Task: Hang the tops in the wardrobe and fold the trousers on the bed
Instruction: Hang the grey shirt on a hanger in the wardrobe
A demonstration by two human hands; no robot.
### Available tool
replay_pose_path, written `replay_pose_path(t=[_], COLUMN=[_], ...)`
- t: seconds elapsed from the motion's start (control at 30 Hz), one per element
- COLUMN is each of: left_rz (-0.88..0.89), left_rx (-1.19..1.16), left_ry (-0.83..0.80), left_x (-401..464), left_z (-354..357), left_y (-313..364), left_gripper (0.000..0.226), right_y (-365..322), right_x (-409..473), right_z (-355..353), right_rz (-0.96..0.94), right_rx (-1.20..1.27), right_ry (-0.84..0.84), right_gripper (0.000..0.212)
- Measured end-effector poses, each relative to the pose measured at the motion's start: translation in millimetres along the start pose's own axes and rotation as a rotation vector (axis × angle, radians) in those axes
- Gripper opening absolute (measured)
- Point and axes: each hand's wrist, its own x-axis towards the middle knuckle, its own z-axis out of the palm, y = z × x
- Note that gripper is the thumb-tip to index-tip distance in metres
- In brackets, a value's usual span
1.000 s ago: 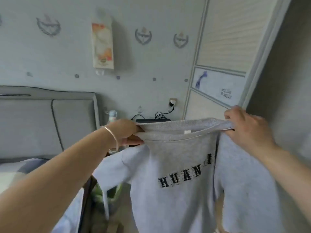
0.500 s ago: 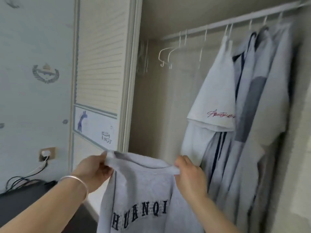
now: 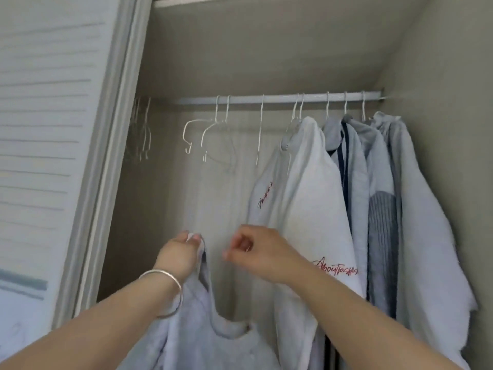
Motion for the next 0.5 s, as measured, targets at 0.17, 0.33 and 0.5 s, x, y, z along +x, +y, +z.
replay_pose_path(t=[0.17, 0.33, 0.5], left_rz=[0.338, 0.403, 0.412], left_rx=[0.293, 0.452, 0.489], left_ry=[0.029, 0.072, 0.105], left_x=[53, 111, 153], left_z=[18, 15, -3], left_y=[19, 32, 37], left_gripper=[0.034, 0.024, 0.021], right_y=[-14, -23, -28], right_x=[113, 190, 245], right_z=[-59, -113, -128], right_rz=[0.056, 0.148, 0.271], right_rx=[0.020, 0.008, 0.087], right_ry=[0.612, 0.850, 0.793], right_gripper=[0.010, 0.033, 0.058])
